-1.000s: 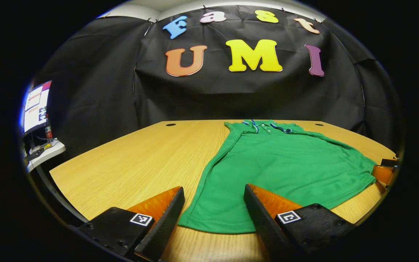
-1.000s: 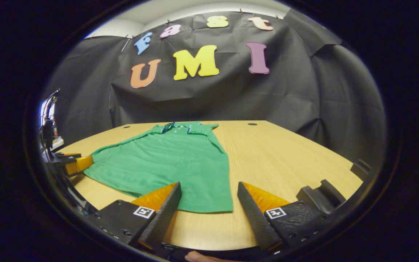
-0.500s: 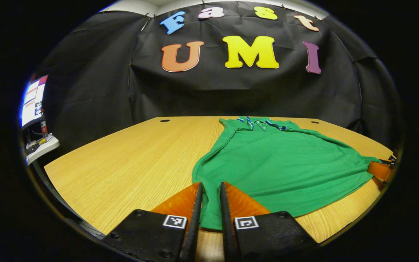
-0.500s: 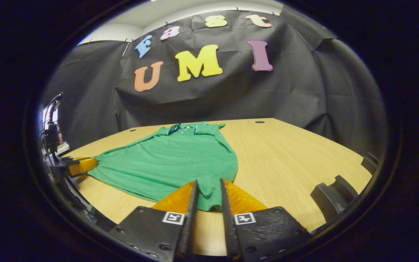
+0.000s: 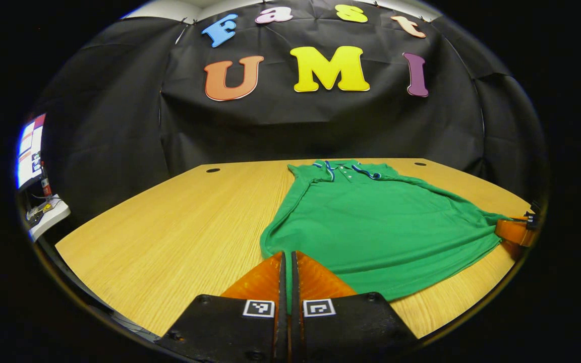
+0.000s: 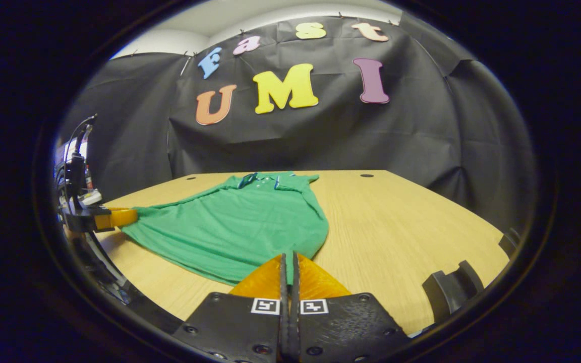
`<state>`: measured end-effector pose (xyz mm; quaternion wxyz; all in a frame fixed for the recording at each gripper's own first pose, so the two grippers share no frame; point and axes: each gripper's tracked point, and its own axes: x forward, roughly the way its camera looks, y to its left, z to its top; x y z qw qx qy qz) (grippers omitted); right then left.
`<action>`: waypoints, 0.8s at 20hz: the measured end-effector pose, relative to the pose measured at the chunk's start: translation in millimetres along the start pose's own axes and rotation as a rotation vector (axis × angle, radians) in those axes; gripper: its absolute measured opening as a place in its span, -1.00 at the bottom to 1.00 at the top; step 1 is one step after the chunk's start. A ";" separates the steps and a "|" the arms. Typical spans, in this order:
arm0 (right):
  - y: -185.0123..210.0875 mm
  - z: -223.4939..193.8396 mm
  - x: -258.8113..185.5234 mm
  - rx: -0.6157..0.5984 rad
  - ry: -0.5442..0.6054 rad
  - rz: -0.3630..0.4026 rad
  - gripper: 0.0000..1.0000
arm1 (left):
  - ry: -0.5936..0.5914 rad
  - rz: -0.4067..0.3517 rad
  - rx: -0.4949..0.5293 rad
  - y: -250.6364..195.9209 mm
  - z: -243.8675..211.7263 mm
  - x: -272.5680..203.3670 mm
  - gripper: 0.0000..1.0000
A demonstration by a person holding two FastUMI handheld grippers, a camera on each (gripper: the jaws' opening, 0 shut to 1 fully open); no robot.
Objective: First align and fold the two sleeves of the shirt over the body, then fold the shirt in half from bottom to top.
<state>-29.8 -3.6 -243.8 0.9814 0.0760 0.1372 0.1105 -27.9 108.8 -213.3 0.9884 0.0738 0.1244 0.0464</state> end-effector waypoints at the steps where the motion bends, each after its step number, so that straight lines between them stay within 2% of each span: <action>1: -0.6 7.7 -0.5 -0.010 -0.011 -0.001 -0.99 | -0.009 -0.002 -0.002 -1.8 5.4 -1.0 -0.84; 8: -3.1 79.5 12.8 -0.034 -0.111 0.010 -0.99 | -0.102 -0.008 0.042 -12.3 64.6 10.1 -0.84; 16: -4.6 185.6 74.2 -0.140 -0.231 -0.007 -1.00 | -0.208 0.004 0.028 -7.7 155.0 70.9 -0.84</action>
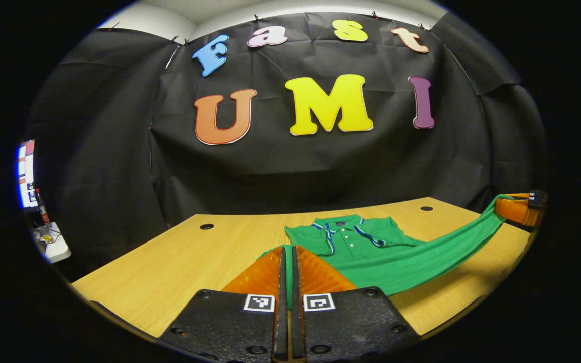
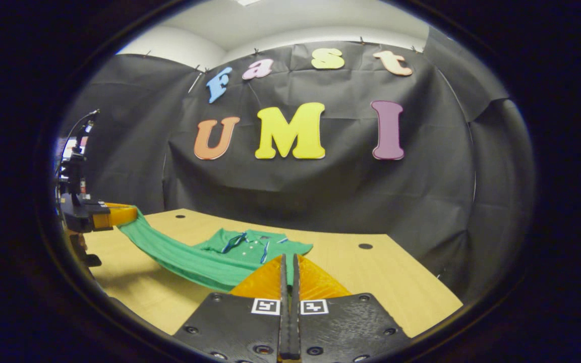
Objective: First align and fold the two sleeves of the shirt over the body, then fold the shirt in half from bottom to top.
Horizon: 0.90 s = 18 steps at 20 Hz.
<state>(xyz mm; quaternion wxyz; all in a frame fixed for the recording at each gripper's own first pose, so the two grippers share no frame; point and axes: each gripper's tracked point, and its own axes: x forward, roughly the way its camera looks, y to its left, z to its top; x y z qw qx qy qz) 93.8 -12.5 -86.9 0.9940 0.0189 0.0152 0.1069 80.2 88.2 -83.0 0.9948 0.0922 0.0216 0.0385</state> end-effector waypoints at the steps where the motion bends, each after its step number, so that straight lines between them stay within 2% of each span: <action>1: 0.4 11.5 10.7 -0.017 -0.022 0.001 -1.00 | -0.014 0.005 -0.009 3.4 10.7 12.8 -0.84; 10: -0.3 73.6 112.7 -0.085 -0.127 -0.046 -1.00 | -0.131 0.034 -0.062 17.8 76.1 98.2 -0.84; 14: -5.3 81.5 158.5 -0.086 -0.140 -0.089 -0.99 | -0.154 0.035 -0.082 19.1 87.5 137.4 -0.85; 18: -9.5 77.5 208.4 -0.066 -0.127 -0.113 -1.00 | -0.158 0.069 -0.073 29.8 81.4 184.4 -0.84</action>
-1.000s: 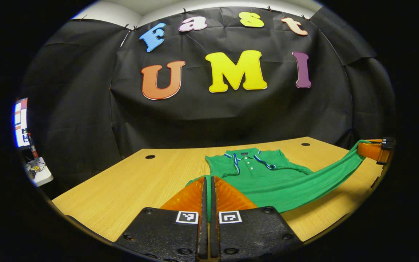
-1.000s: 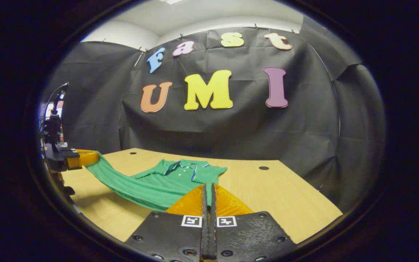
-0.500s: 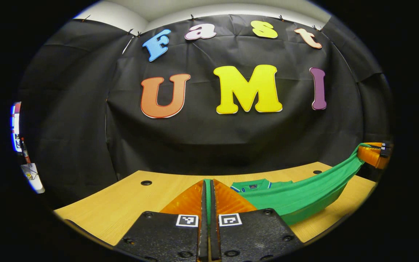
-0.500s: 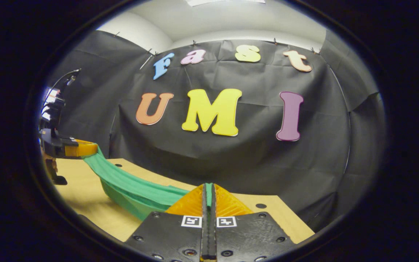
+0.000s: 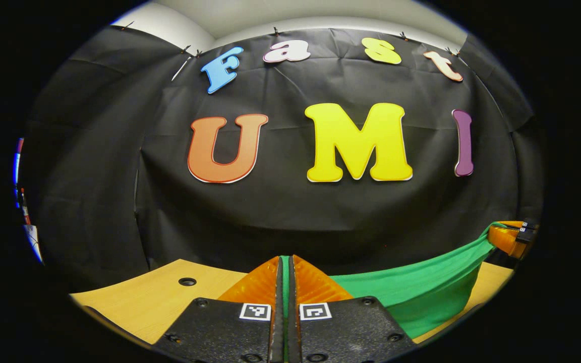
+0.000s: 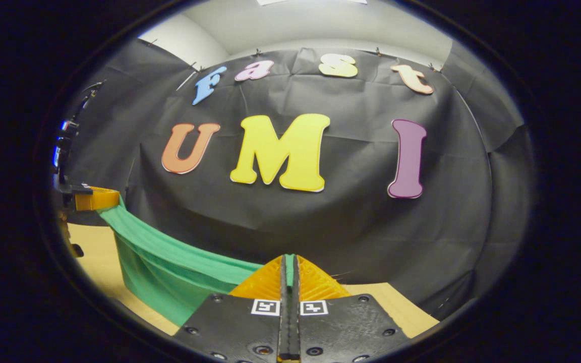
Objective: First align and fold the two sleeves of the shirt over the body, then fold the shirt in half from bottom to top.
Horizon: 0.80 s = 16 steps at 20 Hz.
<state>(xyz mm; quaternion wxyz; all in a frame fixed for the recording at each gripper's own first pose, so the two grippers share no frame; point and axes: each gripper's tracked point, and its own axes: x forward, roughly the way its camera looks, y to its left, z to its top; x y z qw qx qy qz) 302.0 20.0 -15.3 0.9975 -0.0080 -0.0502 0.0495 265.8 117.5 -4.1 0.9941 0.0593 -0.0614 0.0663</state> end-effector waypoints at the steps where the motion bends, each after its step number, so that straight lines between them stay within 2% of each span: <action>1: 0.3 -2.1 12.0 -0.010 -0.008 -0.010 -1.00 | -0.002 -0.003 0.001 -0.8 -4.7 13.2 -0.84; 6: 1.0 -25.5 72.4 -0.098 -0.056 -0.060 -1.00 | 0.017 -0.022 0.050 -9.9 -40.5 65.4 -0.83; 9: 7.7 -44.7 105.8 -0.177 -0.060 -0.059 -1.00 | 0.035 -0.029 0.089 -10.4 -55.7 87.8 -0.84; 10: 6.5 -48.7 114.3 -0.177 -0.069 -0.059 -0.96 | 0.030 -0.029 0.089 -9.5 -56.4 96.0 -0.83; 11: 2.5 -55.6 119.8 -0.111 -0.080 -0.074 -1.00 | 0.024 -0.031 0.091 -10.2 -57.6 103.5 -0.83; 12: 11.3 -70.3 127.0 -0.067 -0.036 -0.051 -1.00 | 0.024 -0.026 0.094 -9.3 -59.3 110.5 -0.84; 14: 5.5 -87.4 143.7 -0.132 -0.002 -0.051 -1.00 | 0.024 -0.040 0.081 -13.1 -66.6 125.2 -0.83; 16: 3.1 -90.4 149.1 -0.131 -0.030 -0.065 -0.99 | 0.029 -0.052 0.114 -21.1 -80.2 140.1 -0.83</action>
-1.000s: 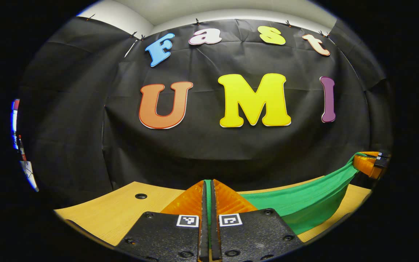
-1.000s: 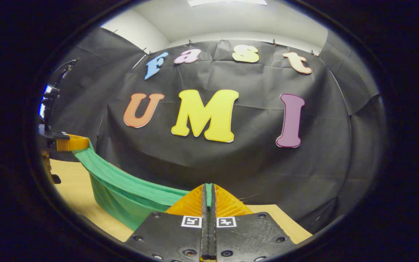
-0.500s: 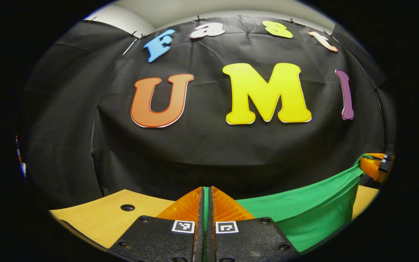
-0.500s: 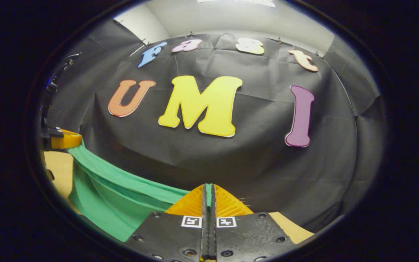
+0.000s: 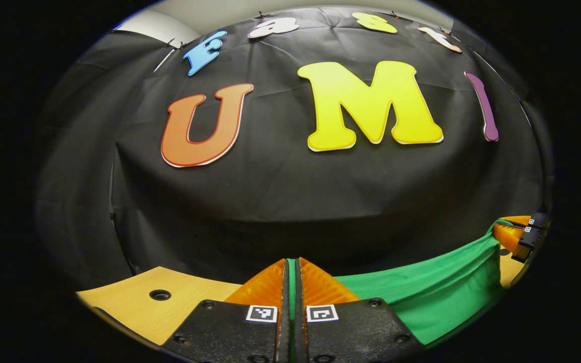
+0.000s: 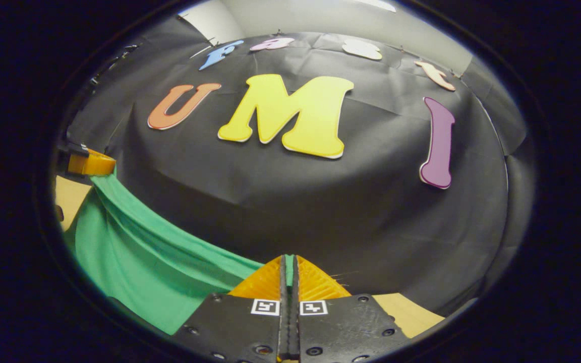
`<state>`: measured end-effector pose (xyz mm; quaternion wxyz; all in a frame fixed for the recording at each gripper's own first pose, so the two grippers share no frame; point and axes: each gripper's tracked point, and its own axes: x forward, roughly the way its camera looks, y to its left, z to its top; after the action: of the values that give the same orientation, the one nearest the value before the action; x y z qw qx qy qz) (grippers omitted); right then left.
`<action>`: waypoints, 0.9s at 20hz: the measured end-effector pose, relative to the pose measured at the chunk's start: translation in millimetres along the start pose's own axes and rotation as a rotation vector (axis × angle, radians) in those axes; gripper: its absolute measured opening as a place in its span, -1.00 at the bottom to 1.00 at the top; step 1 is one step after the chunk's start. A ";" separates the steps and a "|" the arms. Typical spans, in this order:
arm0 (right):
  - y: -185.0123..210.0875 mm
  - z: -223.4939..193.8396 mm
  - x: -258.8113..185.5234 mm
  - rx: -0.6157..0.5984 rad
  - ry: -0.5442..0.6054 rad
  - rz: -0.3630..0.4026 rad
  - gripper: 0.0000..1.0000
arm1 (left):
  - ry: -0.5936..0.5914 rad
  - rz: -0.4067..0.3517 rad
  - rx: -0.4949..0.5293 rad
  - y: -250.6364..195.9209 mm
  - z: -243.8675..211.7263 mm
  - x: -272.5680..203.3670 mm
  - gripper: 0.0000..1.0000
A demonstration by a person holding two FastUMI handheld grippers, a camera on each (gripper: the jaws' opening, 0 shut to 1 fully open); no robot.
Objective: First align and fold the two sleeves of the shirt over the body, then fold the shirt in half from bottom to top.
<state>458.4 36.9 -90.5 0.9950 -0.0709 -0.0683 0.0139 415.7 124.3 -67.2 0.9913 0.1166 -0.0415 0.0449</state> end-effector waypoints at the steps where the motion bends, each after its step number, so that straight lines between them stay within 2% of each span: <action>1: 0.0 -1.7 1.6 0.007 0.000 -0.007 -1.00 | 0.020 -0.006 0.024 -4.7 -9.3 7.2 -0.83; 5: -5.3 2.6 27.3 -0.006 -0.030 -0.050 -1.00 | 0.053 -0.036 0.068 -21.9 -31.2 21.7 -0.82; 9: -0.3 -18.8 22.5 0.021 0.029 -0.051 -1.00 | 0.057 -0.003 0.049 -14.7 -42.0 21.6 -0.83; 12: -1.4 -27.3 23.7 -0.007 0.052 -0.066 -0.96 | 0.069 0.003 0.044 -15.4 -45.4 22.4 -0.79; 14: -3.5 -33.8 25.3 -0.028 0.070 -0.086 -0.91 | 0.073 0.021 0.051 -10.1 -49.7 22.2 -0.72; 15: -5.2 -32.8 23.9 -0.043 0.073 -0.098 -0.81 | 0.071 0.036 0.049 -5.6 -50.5 21.6 -0.58; 16: -7.3 -34.9 24.7 -0.047 0.076 -0.104 -0.23 | 0.069 0.041 0.042 -3.8 -51.0 21.8 -0.19; 18: -7.6 -34.3 24.4 -0.048 0.072 -0.111 0.92 | 0.080 -0.008 0.007 -13.6 -55.3 22.3 0.60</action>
<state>487.4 25.5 -119.8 0.9941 -0.0913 -0.0364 -0.0453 443.1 125.8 -121.9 0.9919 0.1184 -0.0014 0.0459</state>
